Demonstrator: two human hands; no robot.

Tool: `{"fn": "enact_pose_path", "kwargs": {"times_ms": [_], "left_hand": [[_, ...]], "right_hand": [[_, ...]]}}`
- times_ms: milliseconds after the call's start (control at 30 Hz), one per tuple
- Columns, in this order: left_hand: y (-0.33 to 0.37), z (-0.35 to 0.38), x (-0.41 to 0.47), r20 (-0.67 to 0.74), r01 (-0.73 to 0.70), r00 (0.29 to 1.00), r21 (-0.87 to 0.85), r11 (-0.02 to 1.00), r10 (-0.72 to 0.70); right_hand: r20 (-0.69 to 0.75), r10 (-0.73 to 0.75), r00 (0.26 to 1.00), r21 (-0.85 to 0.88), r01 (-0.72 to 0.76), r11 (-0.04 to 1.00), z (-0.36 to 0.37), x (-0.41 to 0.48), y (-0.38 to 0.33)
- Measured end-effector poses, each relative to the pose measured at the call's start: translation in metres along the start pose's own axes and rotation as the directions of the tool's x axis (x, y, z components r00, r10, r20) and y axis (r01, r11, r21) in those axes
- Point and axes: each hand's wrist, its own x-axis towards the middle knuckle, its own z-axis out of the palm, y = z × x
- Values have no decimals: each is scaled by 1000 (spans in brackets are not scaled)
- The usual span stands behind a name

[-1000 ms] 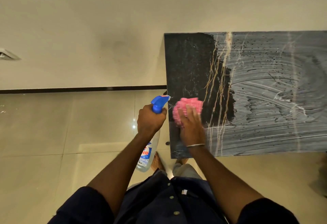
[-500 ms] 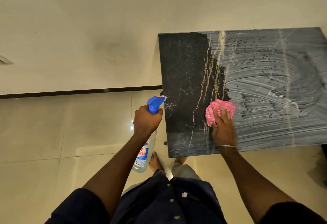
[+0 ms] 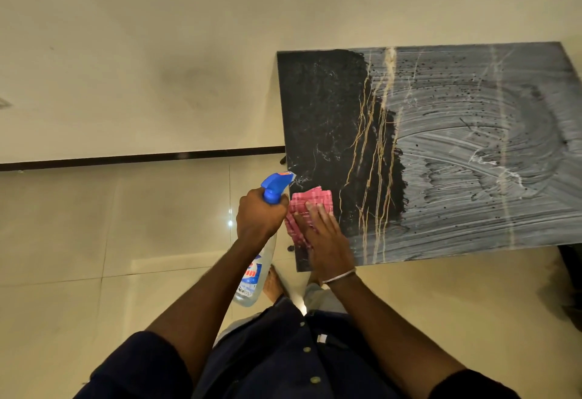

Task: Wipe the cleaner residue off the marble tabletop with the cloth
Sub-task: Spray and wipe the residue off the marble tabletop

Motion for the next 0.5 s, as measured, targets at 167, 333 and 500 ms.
{"fn": "enact_pose_path", "kwargs": {"times_ms": [167, 333, 500], "left_hand": [[-3, 1, 1, -3, -3, 1000, 1, 1000, 3], [-3, 1, -2, 1, 9, 1000, 1, 1000, -9], [-4, 4, -12, -38, 29, 999, -5, 1000, -29]], "right_hand": [[-42, 212, 976, 6, -212, 977, -25, -19, 58], [-96, 416, 904, -26, -420, 907, -39, -30, 89], [-125, 337, 933, 24, -337, 941, -11, -27, 30]]}}
